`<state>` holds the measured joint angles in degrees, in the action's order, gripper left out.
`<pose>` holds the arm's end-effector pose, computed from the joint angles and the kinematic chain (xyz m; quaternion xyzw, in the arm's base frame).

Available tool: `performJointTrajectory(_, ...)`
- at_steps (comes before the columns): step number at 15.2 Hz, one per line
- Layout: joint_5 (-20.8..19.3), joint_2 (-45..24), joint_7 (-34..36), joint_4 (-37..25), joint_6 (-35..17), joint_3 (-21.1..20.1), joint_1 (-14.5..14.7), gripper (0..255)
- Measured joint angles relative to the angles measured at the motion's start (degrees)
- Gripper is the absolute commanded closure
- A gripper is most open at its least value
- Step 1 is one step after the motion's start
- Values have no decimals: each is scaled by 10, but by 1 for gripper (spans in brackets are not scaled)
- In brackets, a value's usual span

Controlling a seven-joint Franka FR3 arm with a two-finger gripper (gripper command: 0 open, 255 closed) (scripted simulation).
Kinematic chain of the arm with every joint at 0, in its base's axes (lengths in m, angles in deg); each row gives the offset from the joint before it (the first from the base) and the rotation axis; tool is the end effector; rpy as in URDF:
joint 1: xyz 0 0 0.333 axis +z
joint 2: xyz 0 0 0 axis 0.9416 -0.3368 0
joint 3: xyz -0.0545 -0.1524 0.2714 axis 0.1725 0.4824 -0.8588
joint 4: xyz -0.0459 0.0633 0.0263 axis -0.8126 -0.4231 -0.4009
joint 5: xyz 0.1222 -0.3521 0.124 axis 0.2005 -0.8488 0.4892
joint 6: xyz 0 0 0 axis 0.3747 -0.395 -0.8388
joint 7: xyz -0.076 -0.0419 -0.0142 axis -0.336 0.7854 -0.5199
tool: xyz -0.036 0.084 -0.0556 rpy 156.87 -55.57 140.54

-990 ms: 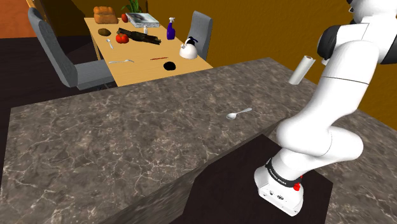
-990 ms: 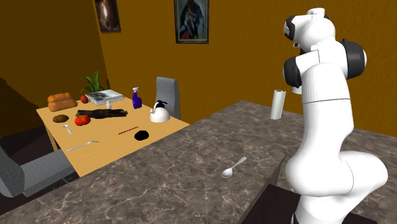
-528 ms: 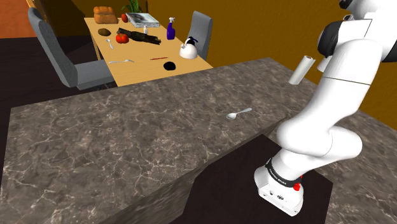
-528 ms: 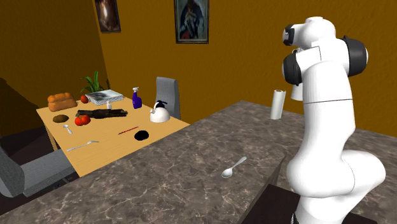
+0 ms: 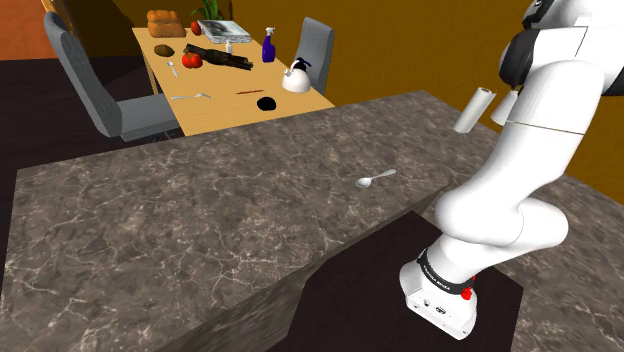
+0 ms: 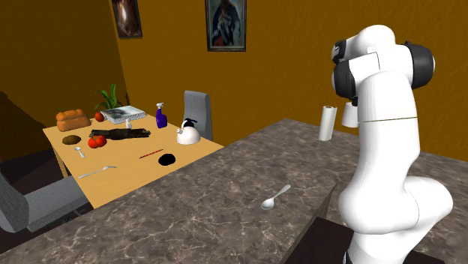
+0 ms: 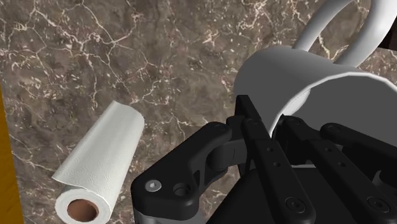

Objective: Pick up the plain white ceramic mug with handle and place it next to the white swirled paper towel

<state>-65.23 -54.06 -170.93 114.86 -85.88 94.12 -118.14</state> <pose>0.1029 -0.6479 0.5387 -0.9992 0.0359 0.0198 0.0011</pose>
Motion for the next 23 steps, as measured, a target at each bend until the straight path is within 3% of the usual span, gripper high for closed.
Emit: performJointTrajectory(23, 17, -17, -12, 158, -168, -13, 18, 255)
